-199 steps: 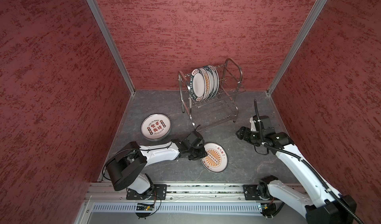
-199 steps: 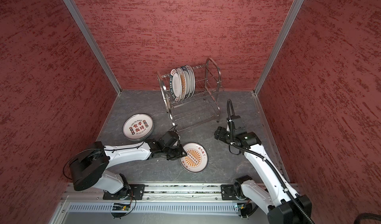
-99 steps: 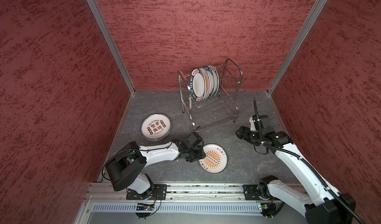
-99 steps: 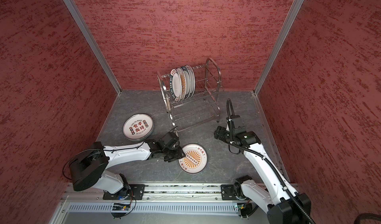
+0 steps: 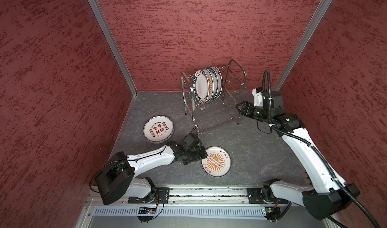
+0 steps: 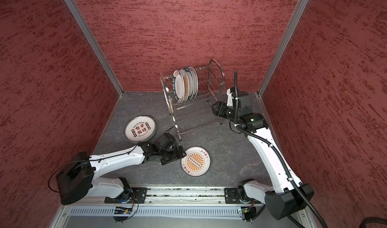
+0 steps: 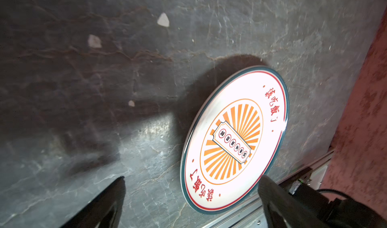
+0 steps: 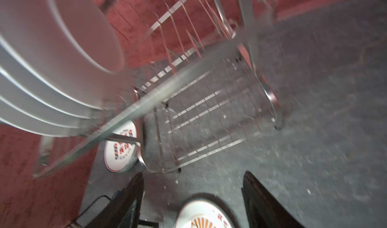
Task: Unload the plates from the dish rack
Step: Place the plate at the bottom-center of the table, then pick up the plate from the dish rack.
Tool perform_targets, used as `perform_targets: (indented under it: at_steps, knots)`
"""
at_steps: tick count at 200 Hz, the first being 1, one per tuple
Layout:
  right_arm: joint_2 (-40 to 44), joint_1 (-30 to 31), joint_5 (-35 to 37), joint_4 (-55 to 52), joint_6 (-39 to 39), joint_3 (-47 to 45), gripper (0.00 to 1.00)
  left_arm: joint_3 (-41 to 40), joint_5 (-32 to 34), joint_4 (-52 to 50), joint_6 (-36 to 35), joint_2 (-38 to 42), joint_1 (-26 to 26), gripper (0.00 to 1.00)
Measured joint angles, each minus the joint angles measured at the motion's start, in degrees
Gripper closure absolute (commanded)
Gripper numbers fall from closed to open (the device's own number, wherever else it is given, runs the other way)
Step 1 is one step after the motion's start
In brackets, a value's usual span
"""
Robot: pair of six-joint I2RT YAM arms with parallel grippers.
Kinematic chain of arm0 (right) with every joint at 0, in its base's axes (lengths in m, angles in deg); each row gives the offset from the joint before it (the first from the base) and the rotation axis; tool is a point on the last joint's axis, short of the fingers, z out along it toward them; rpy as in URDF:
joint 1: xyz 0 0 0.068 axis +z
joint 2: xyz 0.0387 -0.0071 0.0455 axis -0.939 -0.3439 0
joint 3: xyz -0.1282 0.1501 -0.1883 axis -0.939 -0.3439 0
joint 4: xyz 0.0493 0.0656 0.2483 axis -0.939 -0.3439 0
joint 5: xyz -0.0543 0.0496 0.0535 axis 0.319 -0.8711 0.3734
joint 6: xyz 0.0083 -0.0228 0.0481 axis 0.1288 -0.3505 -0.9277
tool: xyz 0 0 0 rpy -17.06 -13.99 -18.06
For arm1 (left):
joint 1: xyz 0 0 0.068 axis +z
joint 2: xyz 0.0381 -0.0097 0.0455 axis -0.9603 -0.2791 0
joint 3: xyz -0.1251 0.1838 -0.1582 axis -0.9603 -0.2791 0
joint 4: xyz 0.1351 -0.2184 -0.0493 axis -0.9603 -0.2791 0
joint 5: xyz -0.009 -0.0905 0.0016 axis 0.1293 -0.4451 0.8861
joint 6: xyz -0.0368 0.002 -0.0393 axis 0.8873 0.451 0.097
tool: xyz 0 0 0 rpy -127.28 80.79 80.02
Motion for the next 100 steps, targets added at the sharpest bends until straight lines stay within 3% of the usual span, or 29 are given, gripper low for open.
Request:
perform_targets:
  at_steps: [100]
  knots:
    - [-20.41, 5.51, -3.85, -1.68, 5.07, 35.45, 0.42, -1.55, 3.93, -6.97, 0.85, 15.98, 7.41, 0.01]
